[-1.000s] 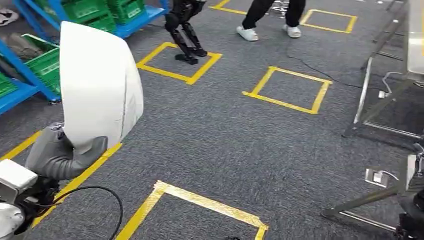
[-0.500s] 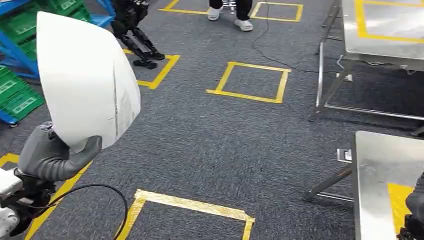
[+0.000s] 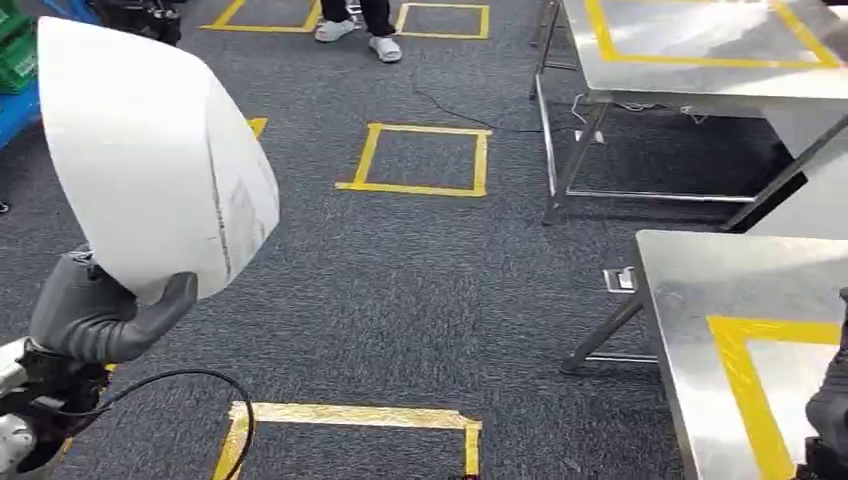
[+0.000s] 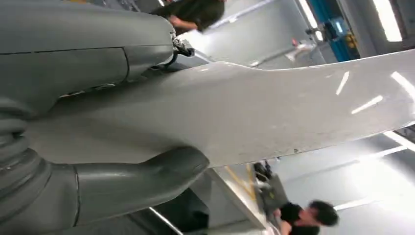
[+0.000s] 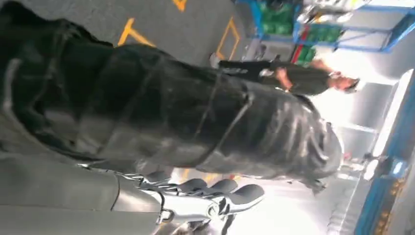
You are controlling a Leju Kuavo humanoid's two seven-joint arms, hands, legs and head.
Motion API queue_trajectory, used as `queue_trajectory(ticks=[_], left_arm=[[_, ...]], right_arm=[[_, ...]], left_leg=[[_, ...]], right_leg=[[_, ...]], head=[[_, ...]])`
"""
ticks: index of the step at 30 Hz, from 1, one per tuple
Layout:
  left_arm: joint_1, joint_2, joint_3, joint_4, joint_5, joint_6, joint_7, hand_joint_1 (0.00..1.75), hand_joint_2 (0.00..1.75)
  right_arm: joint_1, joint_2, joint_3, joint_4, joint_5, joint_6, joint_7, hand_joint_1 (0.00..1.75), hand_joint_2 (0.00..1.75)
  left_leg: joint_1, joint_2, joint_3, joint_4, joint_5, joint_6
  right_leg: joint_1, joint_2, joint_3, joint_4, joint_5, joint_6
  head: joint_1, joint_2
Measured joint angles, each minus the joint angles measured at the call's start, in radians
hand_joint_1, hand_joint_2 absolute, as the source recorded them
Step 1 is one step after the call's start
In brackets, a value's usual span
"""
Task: Take the parts from the cabinet and place them on the table.
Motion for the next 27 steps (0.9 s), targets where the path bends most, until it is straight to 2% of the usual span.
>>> queue_trajectory(ticks=[1, 2, 3, 4, 5, 6, 8, 9, 10, 11, 12, 13, 14, 15, 16, 17, 18, 19, 20, 21, 22, 24, 25, 26, 27], left_arm=[[0.0, -0.002, 0.0, 0.0, 0.006, 0.0, -0.003, 1.75, 1.75], [0.0, -0.006, 0.0, 0.0, 0.017, 0.001, -0.005, 1.75, 1.75], [0.0, -0.01, 0.0, 0.0, 0.027, 0.001, -0.007, 1.75, 1.75], [0.0, -0.013, 0.001, 0.0, 0.036, 0.001, -0.013, 1.75, 1.75], [0.001, -0.014, 0.003, 0.0, 0.048, 0.001, -0.022, 1.75, 1.75], [0.0, -0.016, 0.004, 0.0, 0.059, 0.003, -0.027, 1.75, 1.75], [0.0, -0.025, 0.006, 0.001, 0.076, 0.007, -0.03, 1.75, 1.75], [-0.003, -0.028, 0.008, 0.001, 0.08, 0.008, -0.03, 1.75, 1.75], [-0.005, -0.03, 0.014, 0.002, 0.085, 0.009, -0.03, 1.75, 1.75], [-0.005, -0.031, 0.017, 0.002, 0.088, 0.009, -0.031, 1.75, 1.75], [-0.005, -0.032, 0.02, 0.005, 0.09, 0.011, -0.031, 1.75, 1.75], [-0.005, -0.032, 0.021, 0.011, 0.093, 0.011, -0.031, 1.75, 1.75], [-0.005, -0.034, 0.021, 0.017, 0.096, 0.011, -0.031, 1.75, 1.75], [-0.004, -0.035, 0.021, 0.022, 0.096, 0.011, -0.031, 1.75, 1.75], [-0.005, -0.036, 0.021, 0.026, 0.099, 0.011, -0.031, 1.75, 1.75], [-0.006, -0.037, 0.021, 0.028, 0.1, 0.012, -0.031, 1.75, 1.75], [-0.007, -0.037, 0.021, 0.031, 0.101, 0.012, -0.033, 1.75, 1.75], [-0.007, -0.038, 0.021, 0.033, 0.102, 0.012, -0.038, 1.75, 1.75], [-0.005, -0.039, 0.022, 0.035, 0.103, 0.012, -0.044, 1.75, 1.75], [-0.002, -0.04, 0.024, 0.037, 0.106, 0.013, -0.047, 1.75, 1.75], [0.002, -0.04, 0.024, 0.04, 0.108, 0.014, -0.048, 1.75, 1.75], [0.0, -0.045, 0.026, 0.045, 0.111, 0.019, -0.056, 1.75, 1.75], [0.0, -0.049, 0.026, 0.048, 0.113, 0.021, -0.058, 1.75, 1.75], [0.002, -0.051, 0.026, 0.051, 0.114, 0.023, -0.06, 1.75, 1.75], [0.004, -0.051, 0.027, 0.052, 0.115, 0.026, -0.063, 1.75, 1.75]], right_arm=[[0.004, 0.0, 0.001, -0.003, 0.0, -0.002, 0.002, 0.0, 0.0], [0.008, 0.0, 0.002, -0.008, 0.003, -0.005, 0.005, 0.0, 0.0], [0.015, 0.0, 0.004, -0.015, 0.008, -0.009, 0.006, 0.0, 0.0], [0.018, 0.0, 0.005, -0.022, 0.011, -0.012, 0.007, 0.0, 0.0], [0.019, 0.0, 0.007, -0.026, 0.012, -0.015, 0.009, 0.0, 0.0], [0.027, 0.0, 0.01, -0.033, 0.015, -0.022, 0.011, 0.0, 0.0], [0.043, 0.0, 0.015, -0.046, 0.017, -0.033, 0.014, 0.0, 0.0], [0.046, 0.0, 0.016, -0.053, 0.018, -0.036, 0.018, 0.0, 0.0], [0.051, 0.0, 0.019, -0.062, 0.018, -0.039, 0.024, 0.0, 0.0], [0.051, 0.0, 0.024, -0.069, 0.02, -0.047, 0.029, 0.0, 0.0], [0.052, 0.0, 0.028, -0.071, 0.022, -0.055, 0.035, 0.0, 0.0], [0.055, 0.0, 0.033, -0.072, 0.025, -0.061, 0.042, 0.0, 0.0], [0.06, 0.0, 0.039, -0.074, 0.027, -0.066, 0.047, 0.0, 0.0], [0.065, 0.0, 0.042, -0.075, 0.028, -0.07, 0.05, 0.0, 0.0], [0.069, 0.0, 0.043, -0.076, 0.029, -0.076, 0.053, 0.0, 0.0], [0.07, 0.0, 0.045, -0.077, 0.029, -0.079, 0.056, 0.0, 0.0], [0.072, 0.0, 0.047, -0.079, 0.031, -0.085, 0.059, 0.0, 0.0], [0.076, 0.0, 0.047, -0.083, 0.035, -0.095, 0.063, 0.0, 0.0], [0.082, 0.0, 0.047, -0.085, 0.038, -0.1, 0.066, 0.0, 0.0], [0.084, 0.0, 0.047, -0.088, 0.041, -0.103, 0.07, 0.0, 0.0], [0.09, 0.0, 0.047, -0.09, 0.043, -0.103, 0.072, 0.0, 0.0], [0.104, 0.0, 0.046, -0.094, 0.05, -0.103, 0.077, 0.0, 0.0], [0.107, 0.0, 0.044, -0.096, 0.053, -0.104, 0.08, 0.0, 0.0], [0.109, 0.0, 0.044, -0.098, 0.056, -0.104, 0.08, 0.0, 0.0], [0.106, 0.0, 0.044, -0.099, 0.06, -0.105, 0.083, 0.0, 0.0]], left_leg=[[0.0, 0.013, 0.001, 0.0, -0.002, -0.002], [0.0, 0.025, 0.003, 0.0, -0.004, -0.004], [0.0, 0.035, 0.007, 0.0, -0.007, -0.009], [0.0, 0.045, 0.012, 0.0, -0.01, -0.014], [-0.009, 0.054, 0.013, 0.003, -0.016, -0.022], [-0.01, 0.059, 0.014, 0.005, -0.016, -0.025], [-0.007, 0.079, 0.018, 0.002, -0.018, -0.031], [-0.005, 0.088, 0.023, 0.002, -0.023, -0.039], [0.001, 0.059, 0.024, 0.014, -0.039, -0.047], [0.003, 0.015, 0.006, 0.055, -0.066, -0.048], [0.002, -0.012, -0.033, 0.139, -0.108, -0.047], [0.002, -0.022, -0.076, 0.226, -0.142, -0.048], [0.002, -0.025, -0.112, 0.295, -0.165, -0.048], [0.002, -0.025, -0.133, 0.327, -0.164, -0.046], [0.002, -0.026, -0.131, 0.311, -0.138, -0.044], [0.002, -0.028, -0.111, 0.256, -0.093, -0.04], [0.002, -0.037, -0.078, 0.172, -0.04, -0.037], [0.003, -0.068, -0.044, 0.086, 0.004, -0.033], [0.005, -0.118, -0.028, 0.049, 0.001, -0.028], [0.009, -0.115, -0.019, 0.021, -0.008, -0.03], [0.003, -0.106, -0.021, 0.027, -0.007, -0.028], [0.0, -0.087, -0.02, 0.022, -0.003, -0.018], [0.007, -0.066, -0.015, 0.01, 0.004, -0.008], [0.005, -0.056, -0.012, 0.007, 0.006, -0.004], [0.004, -0.044, -0.013, 0.007, 0.005, -0.002]], right_leg=[[-0.003, -0.003, 0.017, -0.031, 0.024, 0.002], [-0.004, -0.01, 0.059, -0.105, 0.062, 0.003], [-0.004, -0.025, 0.114, -0.198, 0.1, 0.002], [-0.002, -0.06, 0.163, -0.28, 0.123, -0.001], [0.013, -0.086, 0.187, -0.307, 0.108, -0.011], [0.01, -0.065, 0.182, -0.308, 0.113, -0.025], [0.015, -0.048, 0.177, -0.306, 0.111, -0.036], [0.013, -0.037, 0.18, -0.311, 0.114, -0.044], [0.008, -0.027, 0.188, -0.318, 0.117, -0.051], [0.007, -0.018, 0.189, -0.319, 0.118, -0.057], [0.007, -0.006, 0.189, -0.319, 0.119, -0.06], [0.008, 0.006, 0.189, -0.319, 0.118, -0.061], [0.01, 0.018, 0.188, -0.318, 0.118, -0.063], [0.012, 0.031, 0.188, -0.316, 0.118, -0.063], [0.012, 0.046, 0.189, -0.314, 0.118, -0.063], [0.013, 0.062, 0.189, -0.313, 0.118, -0.063], [0.012, 0.077, 0.19, -0.31, 0.117, -0.062], [0.011, 0.09, 0.19, -0.307, 0.115, -0.06], [0.014, 0.1, 0.185, -0.302, 0.113, -0.055], [0.012, 0.114, 0.176, -0.296, 0.112, -0.049], [0.006, 0.123, 0.17, -0.297, 0.117, -0.042], [0.002, 0.146, 0.164, -0.304, 0.123, -0.026], [0.002, 0.133, 0.152, -0.295, 0.117, -0.024], [0.011, 0.067, 0.138, -0.263, 0.093, -0.022], [0.01, 0.036, 0.107, -0.202, 0.057, -0.018]], head=[[-0.001, 0.0], [-0.001, 0.0], [0.0, 0.0], [0.0, 0.0], [0.0, 0.0], [-0.004, 0.0], [-0.002, 0.0], [-0.002, 0.0], [-0.003, 0.0], [-0.008, 0.0], [-0.011, 0.0], [-0.013, 0.0], [-0.011, 0.0], [-0.012, 0.0], [-0.012, 0.0], [-0.012, 0.0], [-0.011, 0.0], [-0.012, 0.0], [-0.01, 0.0], [-0.011, 0.0], [-0.011, 0.0], [-0.011, 0.0], [-0.011, 0.0], [-0.006, 0.0], [-0.004, 0.0]])
